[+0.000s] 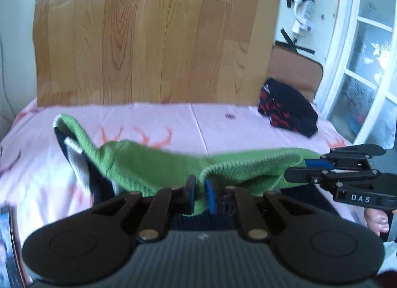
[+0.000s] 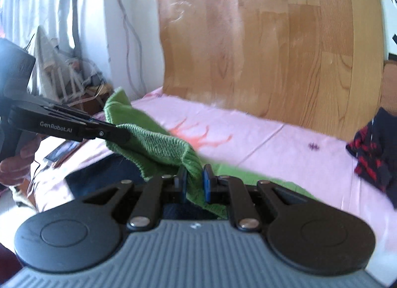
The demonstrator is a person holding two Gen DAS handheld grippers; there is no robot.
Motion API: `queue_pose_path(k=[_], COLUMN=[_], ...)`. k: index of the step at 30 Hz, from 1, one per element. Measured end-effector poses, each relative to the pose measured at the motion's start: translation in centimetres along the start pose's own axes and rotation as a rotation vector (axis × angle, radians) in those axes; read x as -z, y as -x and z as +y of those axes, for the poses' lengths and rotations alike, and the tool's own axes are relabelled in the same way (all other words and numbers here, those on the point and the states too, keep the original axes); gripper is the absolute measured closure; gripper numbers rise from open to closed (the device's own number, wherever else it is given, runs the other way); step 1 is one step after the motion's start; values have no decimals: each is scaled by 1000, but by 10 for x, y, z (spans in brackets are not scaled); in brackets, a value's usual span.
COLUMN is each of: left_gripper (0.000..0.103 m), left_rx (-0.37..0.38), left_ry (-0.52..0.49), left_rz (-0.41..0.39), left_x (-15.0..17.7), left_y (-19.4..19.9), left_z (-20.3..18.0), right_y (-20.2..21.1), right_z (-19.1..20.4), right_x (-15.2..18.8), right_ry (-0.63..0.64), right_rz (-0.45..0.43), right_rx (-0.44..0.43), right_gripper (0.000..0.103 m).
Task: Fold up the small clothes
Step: 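Fold the collar over toward the hem with both grippers and release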
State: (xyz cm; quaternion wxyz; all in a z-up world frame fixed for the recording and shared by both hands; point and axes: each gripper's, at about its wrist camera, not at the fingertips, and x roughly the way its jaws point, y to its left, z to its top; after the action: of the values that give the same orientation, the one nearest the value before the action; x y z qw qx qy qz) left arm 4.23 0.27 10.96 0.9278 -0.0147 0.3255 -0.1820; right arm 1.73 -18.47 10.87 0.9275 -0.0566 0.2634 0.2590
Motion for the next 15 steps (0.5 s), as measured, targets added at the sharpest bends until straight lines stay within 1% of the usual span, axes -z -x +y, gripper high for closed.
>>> queue_pose_path(k=[3,7,9,12,15], left_gripper=[94,94,94,93,91], left_rx=[11,8,18,5,2], left_ry=[27,67,87,75,73], left_rz=[13,26,29,35,58], left_x=[27,53,62,69,74], left_y=[10,17,17,12,7], left_z=[-7,-13,-15,-19,-18], right_y=[8,17,19,20,16], right_z=[13,21,19,14,18], right_x=[24,46,53,62,69], right_ry=[-6,-44,-82,-139,-140], right_rz=[23,35,35,45,61], right_rx=[0,-19,-21,-8,3], right_gripper=[87,87,87,87,86])
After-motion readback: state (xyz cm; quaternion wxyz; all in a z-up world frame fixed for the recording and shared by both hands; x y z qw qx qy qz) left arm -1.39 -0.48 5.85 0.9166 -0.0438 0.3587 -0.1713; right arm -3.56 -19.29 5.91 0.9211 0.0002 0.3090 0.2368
